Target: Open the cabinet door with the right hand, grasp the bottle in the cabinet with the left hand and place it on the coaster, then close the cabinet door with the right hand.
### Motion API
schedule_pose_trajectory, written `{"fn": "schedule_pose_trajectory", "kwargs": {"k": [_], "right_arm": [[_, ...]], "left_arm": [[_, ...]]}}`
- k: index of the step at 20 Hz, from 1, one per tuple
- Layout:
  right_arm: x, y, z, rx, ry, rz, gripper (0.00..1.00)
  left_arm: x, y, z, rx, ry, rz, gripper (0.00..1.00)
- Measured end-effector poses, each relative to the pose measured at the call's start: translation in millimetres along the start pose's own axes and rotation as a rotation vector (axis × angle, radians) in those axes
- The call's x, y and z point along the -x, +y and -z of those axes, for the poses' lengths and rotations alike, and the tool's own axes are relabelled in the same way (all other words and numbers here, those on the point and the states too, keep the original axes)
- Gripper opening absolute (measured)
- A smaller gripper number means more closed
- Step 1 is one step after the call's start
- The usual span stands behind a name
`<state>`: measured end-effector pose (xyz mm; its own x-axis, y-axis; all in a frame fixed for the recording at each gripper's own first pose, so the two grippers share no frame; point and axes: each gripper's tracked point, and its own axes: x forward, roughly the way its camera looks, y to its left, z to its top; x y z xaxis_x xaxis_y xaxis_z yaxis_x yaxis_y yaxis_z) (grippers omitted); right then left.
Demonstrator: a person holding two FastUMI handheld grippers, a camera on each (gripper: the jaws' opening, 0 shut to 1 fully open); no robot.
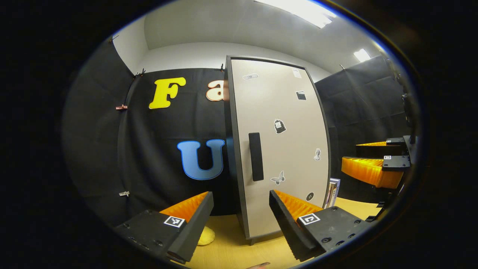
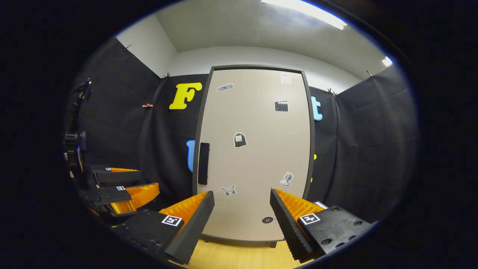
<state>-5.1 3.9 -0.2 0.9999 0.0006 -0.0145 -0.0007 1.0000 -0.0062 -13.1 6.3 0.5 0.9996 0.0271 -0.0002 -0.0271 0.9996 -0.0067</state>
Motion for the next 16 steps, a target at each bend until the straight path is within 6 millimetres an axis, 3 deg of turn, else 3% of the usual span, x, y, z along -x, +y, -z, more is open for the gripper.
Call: {"fn": "schedule_pose_trajectory", "kwargs": {"k": [9,16], "right_arm": [[-7.2,3.0,-16.9,0.006,-0.048,0.0,0.97],[-38.2,44.6,-23.3,-0.019,-0.052,-0.081,0.97]], "left_arm": [[0.0,6.2,4.2,0.003,0.007,-0.003,0.95],[5.6,26.5,6.9,0.012,0.013,-0.038,0.95]]}}
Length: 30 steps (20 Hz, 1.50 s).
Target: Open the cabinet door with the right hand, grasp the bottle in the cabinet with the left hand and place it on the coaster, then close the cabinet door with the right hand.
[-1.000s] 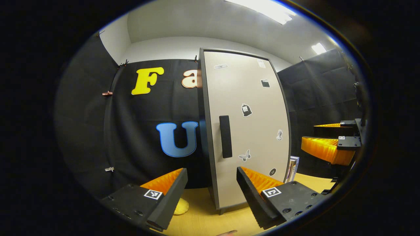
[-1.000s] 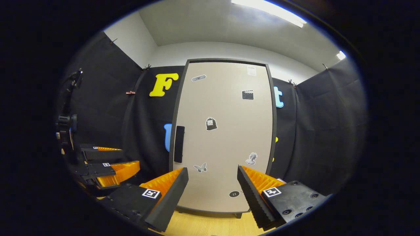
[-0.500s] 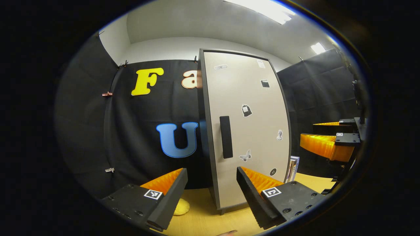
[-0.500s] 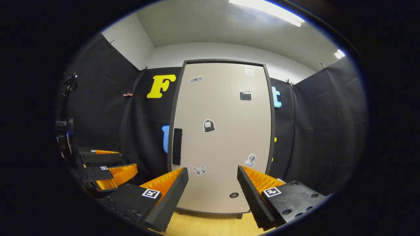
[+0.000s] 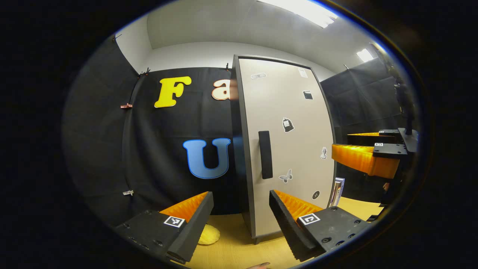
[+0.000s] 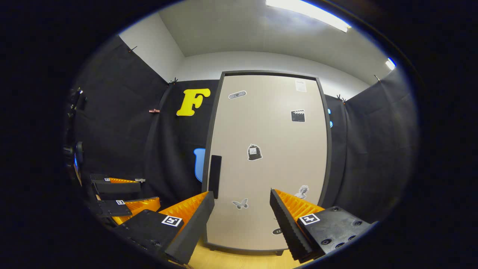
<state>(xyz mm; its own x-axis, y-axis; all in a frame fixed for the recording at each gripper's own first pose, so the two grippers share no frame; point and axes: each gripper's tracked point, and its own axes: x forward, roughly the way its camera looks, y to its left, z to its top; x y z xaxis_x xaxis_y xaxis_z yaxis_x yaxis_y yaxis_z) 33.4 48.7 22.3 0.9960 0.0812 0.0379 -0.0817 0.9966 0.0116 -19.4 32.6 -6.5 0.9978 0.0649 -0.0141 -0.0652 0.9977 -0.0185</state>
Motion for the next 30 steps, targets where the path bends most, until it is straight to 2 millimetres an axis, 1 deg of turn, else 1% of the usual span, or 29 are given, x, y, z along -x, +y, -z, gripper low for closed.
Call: {"fn": "schedule_pose_trajectory", "kwargs": {"k": [4,8,12,14,16,17,18,19,20,21,22,23,24,25,26,27,28,29,30], "right_arm": [[-28.6,27.6,-0.1,-0.036,-0.003,-0.054,0.97],[-58.2,41.4,8.8,-0.035,0.007,-0.049,0.98],[-92.5,50.2,22.8,-0.017,0.022,-0.018,0.98],[-111.1,56.4,34.4,-0.005,0.04,-0.005,0.97],[-128.0,60.8,45.5,0.0,0.061,0.01,0.97],[-136.7,62.3,50.8,-0.005,0.073,0.021,0.96],[-144.8,63.4,55.1,-0.009,0.08,0.04,0.93],[-151.5,63.5,58.3,-0.01,0.084,0.06,0.93],[-157.5,60.3,59.9,-0.008,0.082,0.09,0.91],[-163.2,58.9,60.0,-0.007,0.073,0.11,0.88],[-167.6,58.7,59.8,-0.009,0.066,0.127,0.81],[-171.2,60.6,59.0,-0.015,0.059,0.132,0.76],[-174.2,63.3,58.0,-0.018,0.053,0.13,0.66],[-176.5,62.4,57.0,-0.012,0.053,0.145,0.62],[-177.9,58.9,54.2,0.0,0.041,0.166,0.54],[-179.6,58.4,51.8,0.012,0.028,0.169,0.5],[-183.5,55.9,53.8,0.019,0.027,0.178,0.45],[-180.6,56.8,54.4,0.015,0.03,0.187,0.4],[-176.7,57.6,52.4,0.001,0.031,0.189,0.31]], "left_arm": [[7.1,19.0,6.0,0.012,0.011,-0.028,0.95],[13.6,37.4,15.0,0.029,0.021,-0.044,0.95],[16.3,57.3,24.7,0.037,0.029,-0.064,0.95],[16.6,63.3,30.8,0.047,0.037,-0.063,0.95],[15.4,73.5,35.7,0.046,0.046,-0.078,0.95],[15.2,79.5,38.9,0.043,0.051,-0.088,0.95],[16.1,85.5,38.9,0.041,0.053,-0.097,0.95],[15.4,90.1,41.2,0.04,0.054,-0.105,0.95],[15.4,94.6,42.1,0.04,0.056,-0.112,0.95],[16.3,99.1,43.9,0.038,0.057,-0.119,0.95],[15.9,102.5,44.3,0.033,0.059,-0.127,0.95],[15.2,105.7,45.7,0.026,0.061,-0.135,0.95],[15.1,109.5,45.4,0.021,0.062,-0.141,0.95],[15.4,112.9,46.8,0.019,0.064,-0.143,0.95],[15.9,114.0,48.0,0.021,0.069,-0.146,0.95],[15.5,114.7,49.8,0.025,0.072,-0.148,0.95],[16.1,115.5,50.3,0.03,0.075,-0.148,0.95],[17.5,116.7,51.9,0.034,0.076,-0.149,0.95],[18.0,116.9,51.7,0.035,0.076,-0.15,0.95]]}}
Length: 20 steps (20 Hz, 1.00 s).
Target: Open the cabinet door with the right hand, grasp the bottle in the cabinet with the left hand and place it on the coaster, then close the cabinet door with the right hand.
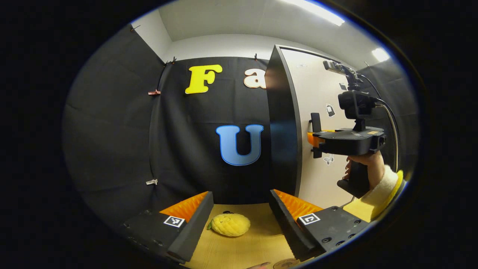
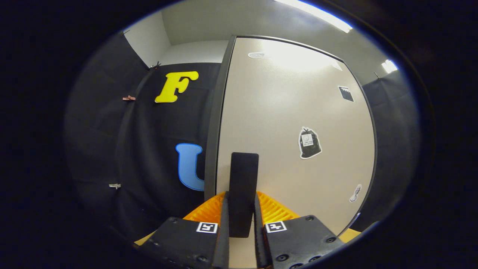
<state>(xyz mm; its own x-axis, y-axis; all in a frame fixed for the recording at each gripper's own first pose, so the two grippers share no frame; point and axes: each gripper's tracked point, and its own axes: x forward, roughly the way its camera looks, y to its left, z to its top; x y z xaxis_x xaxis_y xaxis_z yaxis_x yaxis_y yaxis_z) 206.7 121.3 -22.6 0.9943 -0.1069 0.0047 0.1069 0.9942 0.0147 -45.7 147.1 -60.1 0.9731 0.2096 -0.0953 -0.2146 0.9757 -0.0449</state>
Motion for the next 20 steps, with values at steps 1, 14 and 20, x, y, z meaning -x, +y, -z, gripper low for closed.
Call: {"fn": "schedule_pose_trajectory", "kwargs": {"k": [1,14,20], "right_arm": [[-0.6,-0.3,2.3,-0.009,0.008,0.003,0.31],[51.0,-1.6,-14.7,-0.058,0.033,-0.117,0.21],[105.2,-27.4,-21.5,-0.099,0.049,-0.182,0.21]], "left_arm": [[1.3,0.6,1.0,0.0,0.002,-0.001,0.95],[34.9,-18.4,-9.1,-0.032,-0.025,0.037,0.95],[46.2,-44.6,-10.8,-0.042,-0.032,0.081,0.95]]}}
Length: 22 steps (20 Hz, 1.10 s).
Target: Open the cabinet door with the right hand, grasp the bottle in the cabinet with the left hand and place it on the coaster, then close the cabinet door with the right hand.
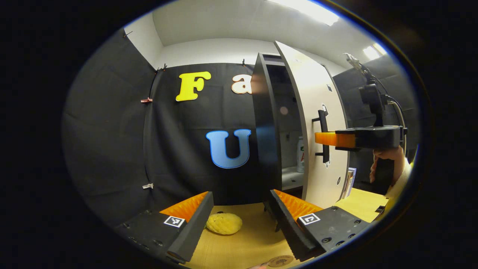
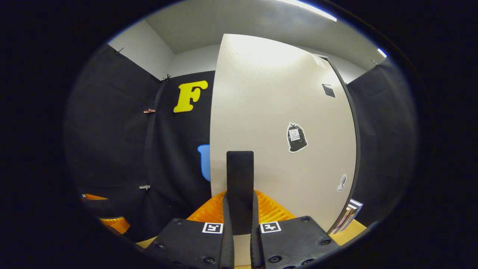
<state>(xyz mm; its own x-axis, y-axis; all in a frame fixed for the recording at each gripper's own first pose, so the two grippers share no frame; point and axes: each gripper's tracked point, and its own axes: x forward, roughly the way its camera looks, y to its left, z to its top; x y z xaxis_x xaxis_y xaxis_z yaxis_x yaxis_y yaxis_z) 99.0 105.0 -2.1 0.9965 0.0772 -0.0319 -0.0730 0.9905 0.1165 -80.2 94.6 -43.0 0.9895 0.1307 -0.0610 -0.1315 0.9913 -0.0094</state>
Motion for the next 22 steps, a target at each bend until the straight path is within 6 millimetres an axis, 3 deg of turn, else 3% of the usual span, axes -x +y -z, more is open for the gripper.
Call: {"fn": "schedule_pose_trajectory", "kwargs": {"k": [5,12,15,16,17,22], "right_arm": [[33.8,-14.2,-5.0,-0.018,0.015,-0.048,0.21],[71.9,-32.1,-13.2,-0.023,0.022,-0.084,0.21],[100.0,-51.1,-16.4,-0.024,0.03,-0.084,0.21],[112.3,-60.6,-15.8,-0.02,0.026,-0.074,0.21],[122.6,-69.4,-15.8,-0.013,0.025,-0.065,0.21],[174.0,-124.6,-20.7,-0.034,0.022,0.047,0.2]], "left_arm": [[-5.2,-31.8,-10.1,-0.014,-0.021,0.059,0.95],[-32.7,-80.2,-17.4,-0.036,-0.049,0.155,0.95],[-50.4,-101.9,-19.2,-0.057,-0.06,0.196,0.95],[-57.5,-110.1,-20.0,-0.063,-0.058,0.215,0.9],[-61.1,-123.3,-21.3,-0.059,-0.064,0.246,0.95],[-65.6,-179.0,-41.1,-0.024,-0.125,0.387,0.94]]}}
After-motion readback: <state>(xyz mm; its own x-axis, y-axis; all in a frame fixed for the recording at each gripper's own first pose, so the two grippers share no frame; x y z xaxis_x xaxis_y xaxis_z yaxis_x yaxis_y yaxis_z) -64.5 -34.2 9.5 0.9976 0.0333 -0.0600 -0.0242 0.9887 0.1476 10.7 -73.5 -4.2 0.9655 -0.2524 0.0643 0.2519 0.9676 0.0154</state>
